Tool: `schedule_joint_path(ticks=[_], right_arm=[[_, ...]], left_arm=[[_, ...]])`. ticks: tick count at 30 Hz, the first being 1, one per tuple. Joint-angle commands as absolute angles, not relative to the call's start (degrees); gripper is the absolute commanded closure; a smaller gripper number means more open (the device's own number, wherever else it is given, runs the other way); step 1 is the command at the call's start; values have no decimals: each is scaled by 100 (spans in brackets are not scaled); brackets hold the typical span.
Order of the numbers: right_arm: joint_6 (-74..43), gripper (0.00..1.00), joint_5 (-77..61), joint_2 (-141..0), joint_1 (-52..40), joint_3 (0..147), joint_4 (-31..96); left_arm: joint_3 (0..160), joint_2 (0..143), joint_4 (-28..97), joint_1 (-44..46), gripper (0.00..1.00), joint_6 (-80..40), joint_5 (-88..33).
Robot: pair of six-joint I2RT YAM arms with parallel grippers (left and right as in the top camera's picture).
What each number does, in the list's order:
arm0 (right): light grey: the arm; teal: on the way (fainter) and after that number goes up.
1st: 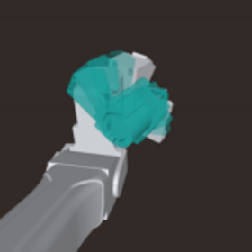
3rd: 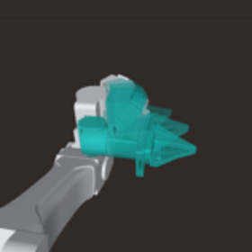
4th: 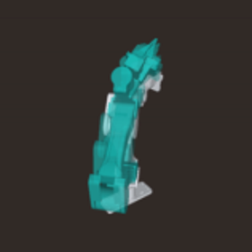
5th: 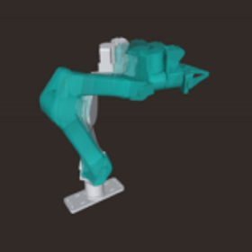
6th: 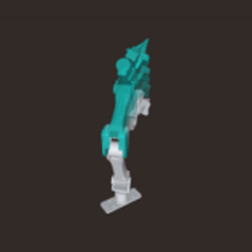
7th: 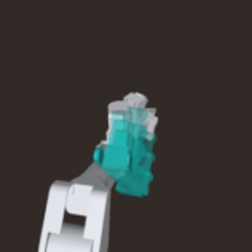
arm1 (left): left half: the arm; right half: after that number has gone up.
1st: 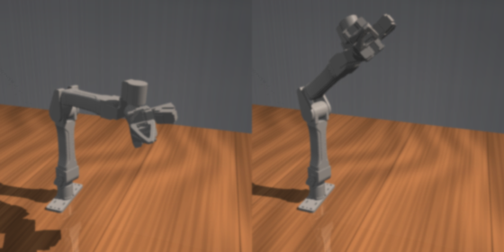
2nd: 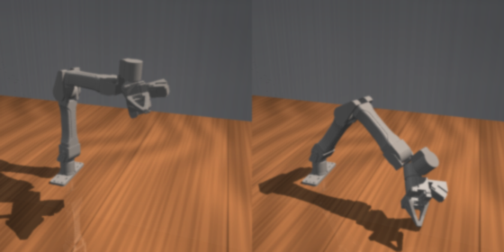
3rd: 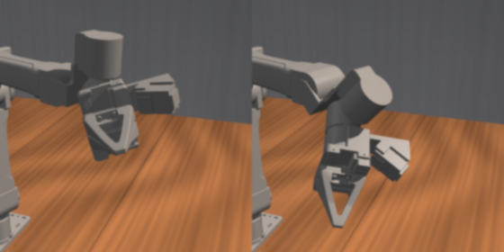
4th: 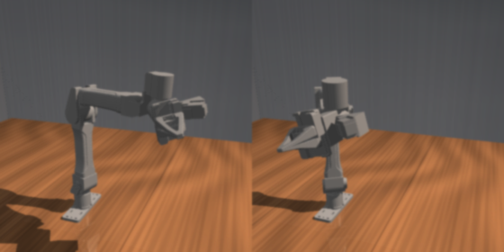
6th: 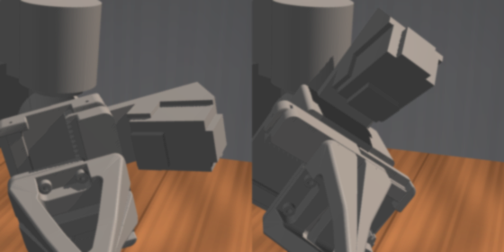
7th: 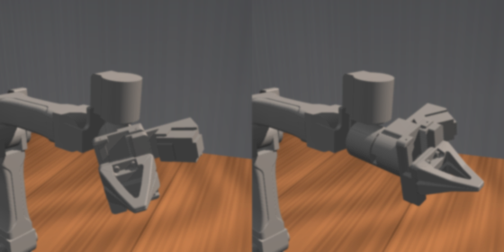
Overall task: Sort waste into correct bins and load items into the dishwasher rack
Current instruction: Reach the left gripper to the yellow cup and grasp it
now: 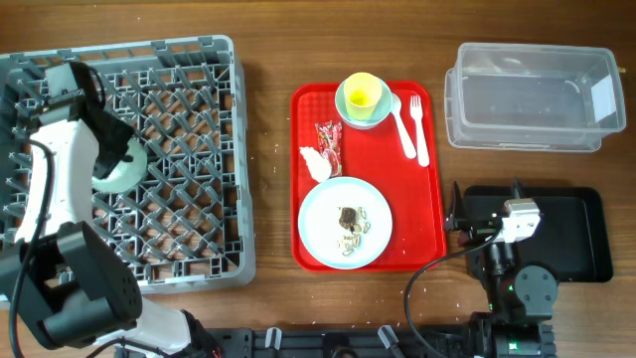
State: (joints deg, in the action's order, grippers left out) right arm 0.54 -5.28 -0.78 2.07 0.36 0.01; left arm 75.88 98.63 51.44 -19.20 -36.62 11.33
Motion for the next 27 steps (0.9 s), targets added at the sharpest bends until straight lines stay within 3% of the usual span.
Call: schedule_joint_path(ticks=[1, 6, 9, 10, 11, 12, 15, 18, 22, 23, 27], right_arm=[[110, 0, -467, -43, 211, 30, -16], [108, 0, -467, -43, 211, 30, -16], [110, 0, -467, -43, 211, 30, -16], [110, 0, -467, -43, 211, 30, -16], [110, 0, -467, -43, 211, 30, -16], [110, 0, -467, -43, 211, 30, -16], [110, 0, -467, -43, 211, 30, -16], [108, 0, -467, -43, 211, 30, -16], [110, 0, -467, -43, 211, 30, -16], [113, 0, -467, -43, 211, 30, -14], [113, 0, -467, -43, 211, 30, -16]], left_arm=[[7609, 9710, 5640, -2381, 96, -4580, 1527], [7609, 8711, 5988, -2515, 96, -4663, 687], [7609, 7743, 5920, -1959, 96, -4650, -864], [7609, 7577, 5900, -1682, 79, -4652, -1247], [7607, 7470, 5881, -1225, 36, -4650, -1387], [7607, 7472, 5870, -635, 0, -4587, -1389], [7607, 7990, 5133, 1367, 0, -3780, -1251], [7607, 8892, 3509, 2943, 0, -2967, 12], [7607, 9957, 1612, 3752, 0, -1487, 419], [7607, 10285, 1068, 3865, 7, -1090, 416], [7607, 11146, 84, 3927, 16, 75, 388]])
